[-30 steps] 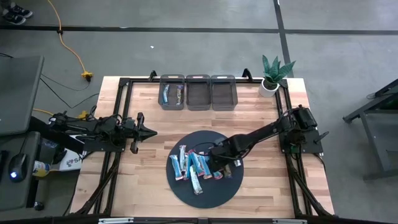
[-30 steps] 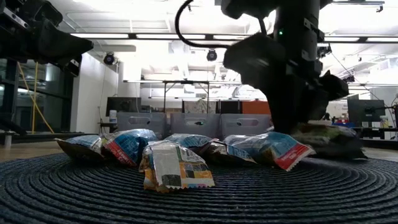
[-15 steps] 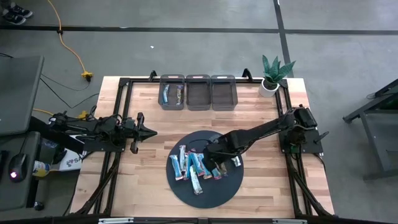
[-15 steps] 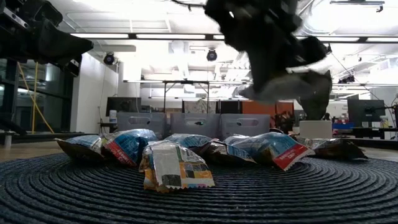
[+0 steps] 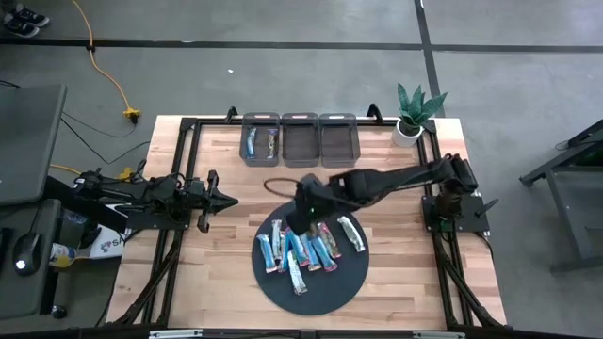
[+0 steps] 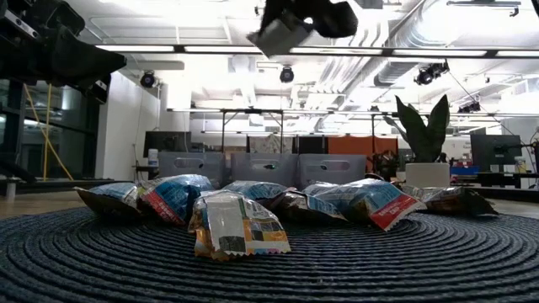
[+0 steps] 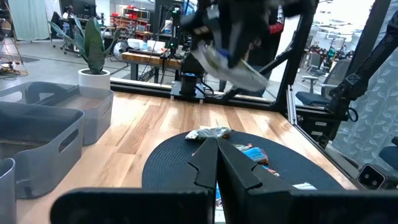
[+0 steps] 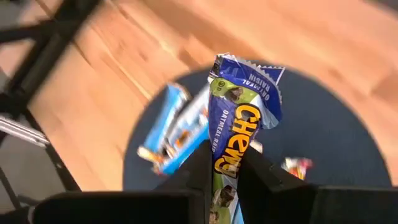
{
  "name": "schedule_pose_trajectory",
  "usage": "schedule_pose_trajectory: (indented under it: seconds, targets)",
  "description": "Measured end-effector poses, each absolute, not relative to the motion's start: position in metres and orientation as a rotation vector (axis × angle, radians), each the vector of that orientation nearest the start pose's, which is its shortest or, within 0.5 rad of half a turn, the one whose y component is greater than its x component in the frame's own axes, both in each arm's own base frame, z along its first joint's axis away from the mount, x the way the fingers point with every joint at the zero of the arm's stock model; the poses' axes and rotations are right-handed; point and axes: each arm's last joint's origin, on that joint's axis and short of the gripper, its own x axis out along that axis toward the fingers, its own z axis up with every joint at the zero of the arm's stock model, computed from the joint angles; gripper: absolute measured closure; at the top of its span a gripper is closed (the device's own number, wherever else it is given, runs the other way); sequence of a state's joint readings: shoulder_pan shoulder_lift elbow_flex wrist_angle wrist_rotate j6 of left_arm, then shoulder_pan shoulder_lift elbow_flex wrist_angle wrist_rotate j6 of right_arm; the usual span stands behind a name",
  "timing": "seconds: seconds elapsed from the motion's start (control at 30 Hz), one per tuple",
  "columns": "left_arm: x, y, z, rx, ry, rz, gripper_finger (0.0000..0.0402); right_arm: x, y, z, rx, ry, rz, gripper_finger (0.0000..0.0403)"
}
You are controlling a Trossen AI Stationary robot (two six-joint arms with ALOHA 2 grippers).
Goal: Pick and place Granola Bars by type
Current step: Put the blue granola bar into the left black bin
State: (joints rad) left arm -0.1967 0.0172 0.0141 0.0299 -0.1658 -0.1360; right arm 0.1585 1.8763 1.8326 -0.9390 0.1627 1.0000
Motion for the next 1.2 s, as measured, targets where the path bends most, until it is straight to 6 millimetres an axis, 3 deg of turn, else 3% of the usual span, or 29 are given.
schedule_pose_trajectory:
  seconds: [0.27, 0.7, 0.97, 1.2]
  targets:
    - [0.097, -0.014, 0.17, -0.141, -0.024, -0.032, 0.04, 0.406, 0.021, 0.353, 0.699, 0.721, -0.455, 0.0363]
    - [0.097, -0.014, 0.17, -0.141, -0.024, -0.033, 0.04, 0.426, -0.062, 0.366, 0.629, 0.376, -0.422, 0.0365]
    - [0.097, -0.014, 0.17, -0.141, -0.025, -0.032, 0.04, 0.432, -0.121, 0.347, 0.637, 0.177, -0.442, 0.0363]
    - [0.097, -0.014, 0.17, -0.141, -0.025, -0.032, 0.04, 0.446, -0.164, 0.307, 0.663, 0.118, -0.431, 0.0364]
